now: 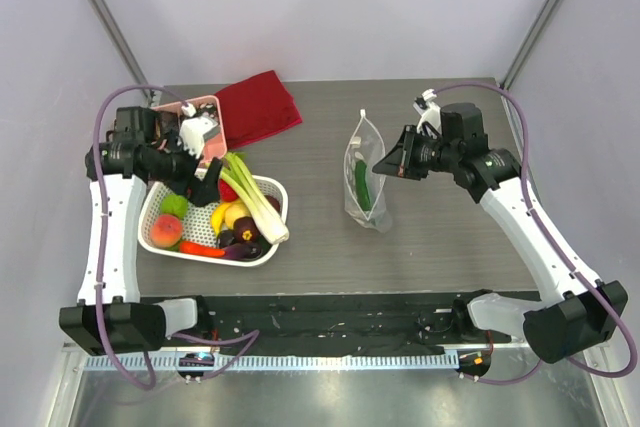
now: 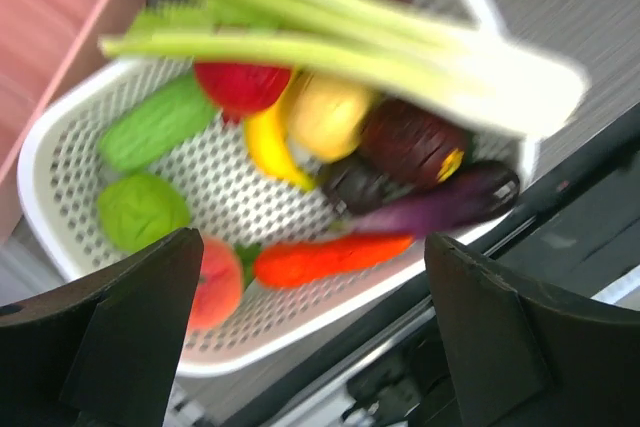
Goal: Place the food in the zip-top bag and seal the zipper
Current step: Pick up the fake fruit from the bin.
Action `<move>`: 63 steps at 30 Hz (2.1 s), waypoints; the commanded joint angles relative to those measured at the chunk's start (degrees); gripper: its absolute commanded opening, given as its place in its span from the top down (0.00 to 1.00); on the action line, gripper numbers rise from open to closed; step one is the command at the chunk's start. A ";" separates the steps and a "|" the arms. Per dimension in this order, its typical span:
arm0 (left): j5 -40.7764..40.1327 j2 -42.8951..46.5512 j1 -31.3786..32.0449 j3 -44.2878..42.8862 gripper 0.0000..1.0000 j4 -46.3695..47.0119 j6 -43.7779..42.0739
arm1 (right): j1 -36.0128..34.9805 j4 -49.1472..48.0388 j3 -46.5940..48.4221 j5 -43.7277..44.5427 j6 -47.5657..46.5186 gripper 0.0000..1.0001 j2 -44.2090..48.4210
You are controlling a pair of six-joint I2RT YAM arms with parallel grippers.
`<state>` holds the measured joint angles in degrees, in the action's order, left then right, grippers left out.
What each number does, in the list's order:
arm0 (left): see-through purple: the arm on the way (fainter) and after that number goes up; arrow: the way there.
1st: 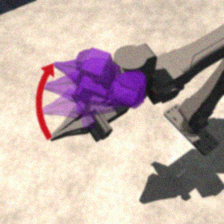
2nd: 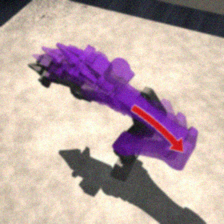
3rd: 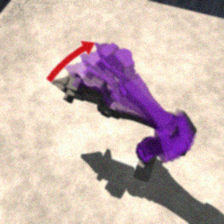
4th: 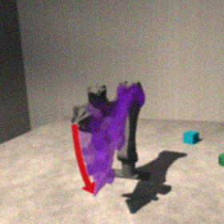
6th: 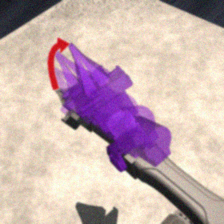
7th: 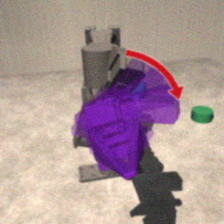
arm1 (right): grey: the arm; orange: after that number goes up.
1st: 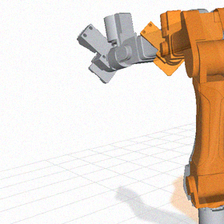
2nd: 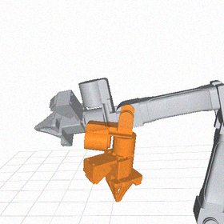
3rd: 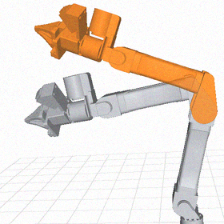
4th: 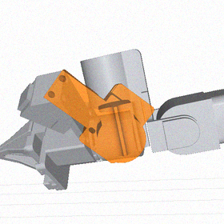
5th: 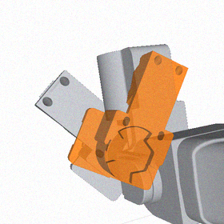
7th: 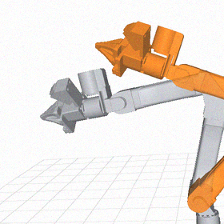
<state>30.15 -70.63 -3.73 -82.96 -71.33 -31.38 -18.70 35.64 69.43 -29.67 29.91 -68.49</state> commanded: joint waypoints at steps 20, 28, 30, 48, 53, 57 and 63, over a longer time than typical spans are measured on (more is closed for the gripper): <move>-39.29 -7.05 -2.34 25.12 0.04 17.00 -17.05 | -0.29 -1.10 0.53 1.11 -1.87 0.99 0.81; -41.75 -12.16 -2.25 27.50 0.03 23.60 -18.81 | -0.28 -0.57 0.27 1.63 -2.49 0.99 0.99; -42.10 -13.38 -2.34 28.11 0.03 24.57 -18.98 | -0.29 -0.48 0.27 1.81 -2.58 0.99 0.81; -35.09 -10.23 -1.99 16.19 0.51 9.39 -10.39 | -0.11 0.13 1.24 3.66 -3.81 0.99 -0.07; -30.42 -11.10 1.08 -0.69 0.55 0.50 -5.90 | -0.11 -0.13 1.15 3.39 -3.89 0.99 -0.07; -18.66 -13.56 7.66 -17.62 0.55 -4.69 0.77 | -0.02 -0.57 1.06 3.13 -3.81 0.99 -0.24; -4.95 -16.38 25.51 -31.65 0.55 6.50 16.85 | -0.11 -1.10 0.36 1.81 -3.98 0.99 0.02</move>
<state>12.53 -85.97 13.63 -109.62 -71.07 -26.79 -18.70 36.49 69.14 -26.87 26.87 -68.66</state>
